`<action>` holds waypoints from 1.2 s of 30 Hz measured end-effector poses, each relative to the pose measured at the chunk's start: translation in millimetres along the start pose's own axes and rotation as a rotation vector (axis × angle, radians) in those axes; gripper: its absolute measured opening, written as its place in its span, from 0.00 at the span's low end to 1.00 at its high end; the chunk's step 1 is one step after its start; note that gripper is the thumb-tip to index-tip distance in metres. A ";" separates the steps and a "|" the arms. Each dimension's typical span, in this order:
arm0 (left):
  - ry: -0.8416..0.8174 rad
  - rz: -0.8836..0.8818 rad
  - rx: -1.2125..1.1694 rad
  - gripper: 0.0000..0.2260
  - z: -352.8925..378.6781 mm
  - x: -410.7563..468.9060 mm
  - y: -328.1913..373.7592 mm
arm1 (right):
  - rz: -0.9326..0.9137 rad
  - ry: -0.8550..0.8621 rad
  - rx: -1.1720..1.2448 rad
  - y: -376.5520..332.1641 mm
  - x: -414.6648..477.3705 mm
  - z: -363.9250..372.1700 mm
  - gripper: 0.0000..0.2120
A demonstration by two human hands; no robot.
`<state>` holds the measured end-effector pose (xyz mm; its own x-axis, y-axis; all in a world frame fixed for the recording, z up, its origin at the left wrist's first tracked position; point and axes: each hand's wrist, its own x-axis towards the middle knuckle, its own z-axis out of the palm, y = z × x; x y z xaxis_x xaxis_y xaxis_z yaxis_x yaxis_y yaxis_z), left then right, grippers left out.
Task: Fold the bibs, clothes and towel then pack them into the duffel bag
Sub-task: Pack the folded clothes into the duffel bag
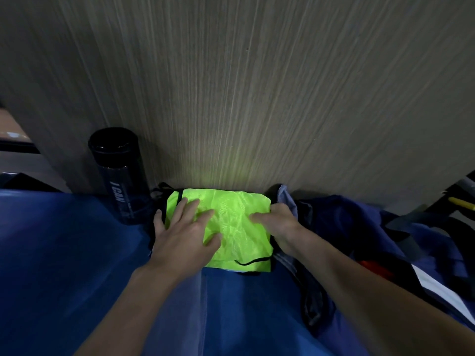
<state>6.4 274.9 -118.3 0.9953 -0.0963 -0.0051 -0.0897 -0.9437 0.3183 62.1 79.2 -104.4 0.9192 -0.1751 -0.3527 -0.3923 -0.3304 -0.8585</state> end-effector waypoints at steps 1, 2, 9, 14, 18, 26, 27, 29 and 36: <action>0.006 -0.008 0.007 0.27 -1.0 -0.6 0.1 | -0.030 0.004 0.004 -0.4 -1.0 -1.0 0.12; 0.014 -0.017 0.013 0.27 -1.9 -1.1 0.1 | -0.072 0.017 0.009 -1.0 -2.4 -2.4 0.10; 0.017 -0.072 -0.011 0.28 -4.0 -3.3 -0.1 | -0.239 -0.038 -0.218 -3.7 -8.4 -10.1 0.10; 0.011 -0.089 -0.042 0.31 -5.0 -2.2 0.7 | -0.224 -0.126 -0.222 -16.7 -18.8 -15.2 0.16; 0.036 -0.083 -0.072 0.31 -5.2 -2.0 -0.3 | -0.238 -0.155 -0.197 -39.8 -28.2 -8.0 0.16; 0.312 -0.202 -0.899 0.15 -24.7 2.6 3.5 | -0.216 -0.156 -0.022 -78.9 -38.9 33.0 0.06; 0.291 -0.240 -1.008 0.14 -32.2 2.0 4.8 | -0.219 -0.152 -0.011 -81.0 -37.8 40.4 0.05; 0.214 -0.329 -1.160 0.13 -43.2 -0.1 1.5 | -0.230 -0.162 -0.008 -84.7 -37.4 54.6 0.05; -0.030 -0.257 -1.274 0.18 -48.5 -9.5 -7.5 | -0.122 -0.354 0.194 -80.6 -43.7 76.8 0.13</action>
<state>-0.7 298.3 -74.7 0.9762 0.0191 -0.2159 0.2154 0.0254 0.9762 56.1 184.7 -48.4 0.9267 0.1947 -0.3215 -0.2976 -0.1423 -0.9440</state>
